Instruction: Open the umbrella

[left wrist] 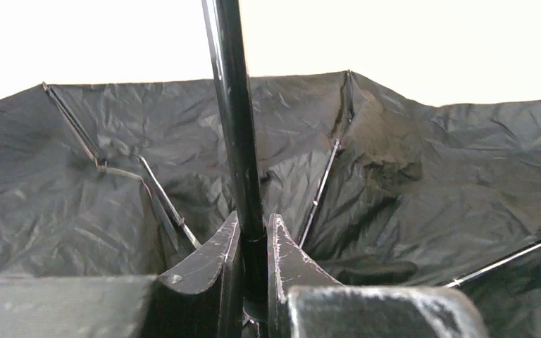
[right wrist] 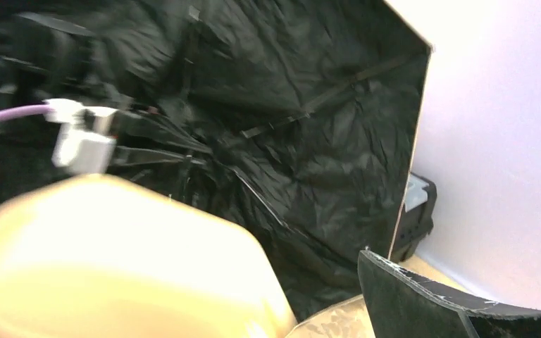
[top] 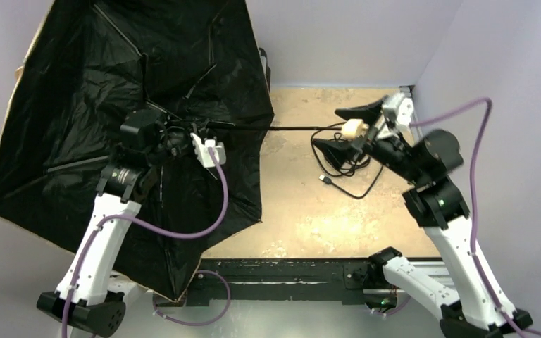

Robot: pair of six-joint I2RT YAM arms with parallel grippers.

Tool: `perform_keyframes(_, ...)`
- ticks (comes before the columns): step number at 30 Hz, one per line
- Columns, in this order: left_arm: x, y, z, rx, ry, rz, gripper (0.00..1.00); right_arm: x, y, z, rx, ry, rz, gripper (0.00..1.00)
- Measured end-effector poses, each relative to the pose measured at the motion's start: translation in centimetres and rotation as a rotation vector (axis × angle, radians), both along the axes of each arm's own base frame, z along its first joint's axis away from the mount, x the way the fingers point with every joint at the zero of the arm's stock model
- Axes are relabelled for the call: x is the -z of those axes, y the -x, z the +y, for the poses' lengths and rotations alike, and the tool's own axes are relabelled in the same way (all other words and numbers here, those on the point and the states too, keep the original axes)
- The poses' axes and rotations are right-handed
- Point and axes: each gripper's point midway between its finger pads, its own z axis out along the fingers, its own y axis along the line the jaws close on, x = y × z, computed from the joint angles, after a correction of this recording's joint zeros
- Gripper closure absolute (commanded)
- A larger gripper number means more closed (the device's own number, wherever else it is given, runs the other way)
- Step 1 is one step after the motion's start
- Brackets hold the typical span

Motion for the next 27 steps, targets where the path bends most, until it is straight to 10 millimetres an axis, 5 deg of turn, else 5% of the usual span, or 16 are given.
perform_keyframes(6, -3.1, 1.2, 0.4, 0.035, -0.091, -0.145, 1.00, -1.1, -4.3, -0.5, 0.118, 0.044, 0.012, 0.05)
perform_keyframes(11, -5.2, -0.3, -0.1, 0.036, -0.101, -0.202, 1.00, -2.9, -0.5, -0.5, 0.019, 0.120, -0.142, 0.06)
perform_keyframes(14, -6.3, -2.2, -0.7, 0.043, -0.116, -0.260, 1.00, -2.2, 2.0, -0.4, -0.051, 0.151, -0.149, 0.07)
perform_keyframes(16, -6.4, -3.4, -0.6, 0.037, -0.141, -0.290, 1.00, -0.5, 3.1, -0.5, -0.083, 0.188, -0.130, 0.06)
perform_keyframes(23, -5.7, -6.3, 0.5, 0.002, -0.206, -0.313, 1.00, 10.0, 5.9, -0.8, -0.230, 0.411, 0.097, 0.02)
perform_keyframes(25, -5.6, -6.6, 0.6, 0.010, -0.238, -0.334, 1.00, 10.7, 6.6, -0.9, -0.255, 0.418, 0.135, 0.04)
perform_keyframes(27, -5.8, -6.7, 0.6, 0.023, -0.268, -0.361, 1.00, 9.2, 7.4, -0.7, -0.272, 0.374, 0.149, 0.06)
